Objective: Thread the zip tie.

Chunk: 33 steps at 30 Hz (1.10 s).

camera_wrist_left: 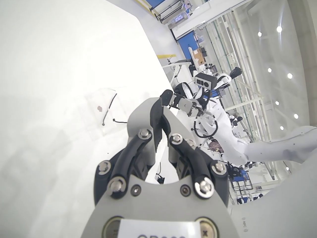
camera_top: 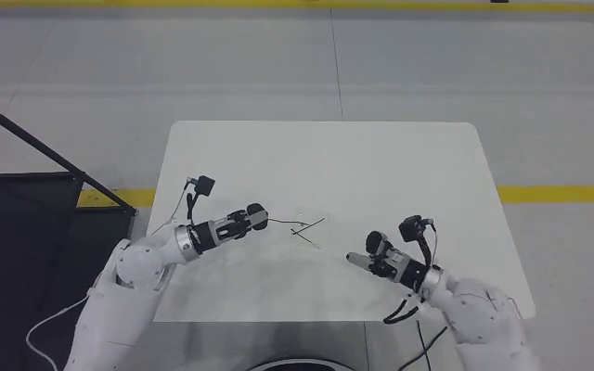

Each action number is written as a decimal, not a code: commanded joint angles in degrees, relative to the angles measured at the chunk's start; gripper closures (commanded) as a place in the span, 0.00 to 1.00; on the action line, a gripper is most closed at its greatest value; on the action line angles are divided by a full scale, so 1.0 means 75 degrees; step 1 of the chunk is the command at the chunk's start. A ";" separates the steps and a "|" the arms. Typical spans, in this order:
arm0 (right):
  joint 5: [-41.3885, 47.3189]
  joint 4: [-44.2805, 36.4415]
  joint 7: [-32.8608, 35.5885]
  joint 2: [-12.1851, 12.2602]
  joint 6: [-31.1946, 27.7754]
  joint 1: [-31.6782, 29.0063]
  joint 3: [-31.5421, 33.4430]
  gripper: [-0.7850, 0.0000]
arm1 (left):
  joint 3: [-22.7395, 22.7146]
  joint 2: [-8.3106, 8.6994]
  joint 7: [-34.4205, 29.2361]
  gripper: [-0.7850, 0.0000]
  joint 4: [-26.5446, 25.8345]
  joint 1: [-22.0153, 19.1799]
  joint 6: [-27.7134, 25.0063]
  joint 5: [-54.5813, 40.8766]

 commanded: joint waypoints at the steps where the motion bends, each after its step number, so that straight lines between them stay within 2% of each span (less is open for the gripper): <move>1: 0.0919 0.0322 0.0583 0.0015 -0.0086 0.0268 -0.0100 0.00 | -0.0014 0.0018 -0.0009 1.00 -0.0014 0.0024 -0.0019 0.0003; 12: 0.0989 0.0339 0.0770 0.0023 -0.0023 0.0290 -0.0220 0.00 | 0.0061 0.0019 0.0056 1.00 -0.0087 0.0070 0.0027 0.0034; 16: 0.2331 0.0756 0.1325 -0.0005 -0.0109 0.0633 -0.0608 0.00 | 0.0305 0.0010 0.0089 1.00 -0.0175 0.0071 -0.0047 0.0064; 23: 0.5001 0.1858 0.2845 -0.0091 -0.0228 0.1669 -0.1356 0.00 | 0.0568 0.0025 0.0016 1.00 -0.0173 0.0028 -0.0269 0.0224; 29: 0.5704 0.2528 0.3433 -0.0165 -0.0141 0.2253 -0.1824 0.02 | 0.0756 0.0035 0.0028 1.00 -0.0134 -0.0038 -0.0375 0.0289; 33: 0.5911 0.2868 0.3600 -0.0221 -0.0085 0.2530 -0.2107 0.12 | 0.0831 0.0048 0.0017 1.00 -0.0088 -0.0087 -0.0470 0.0257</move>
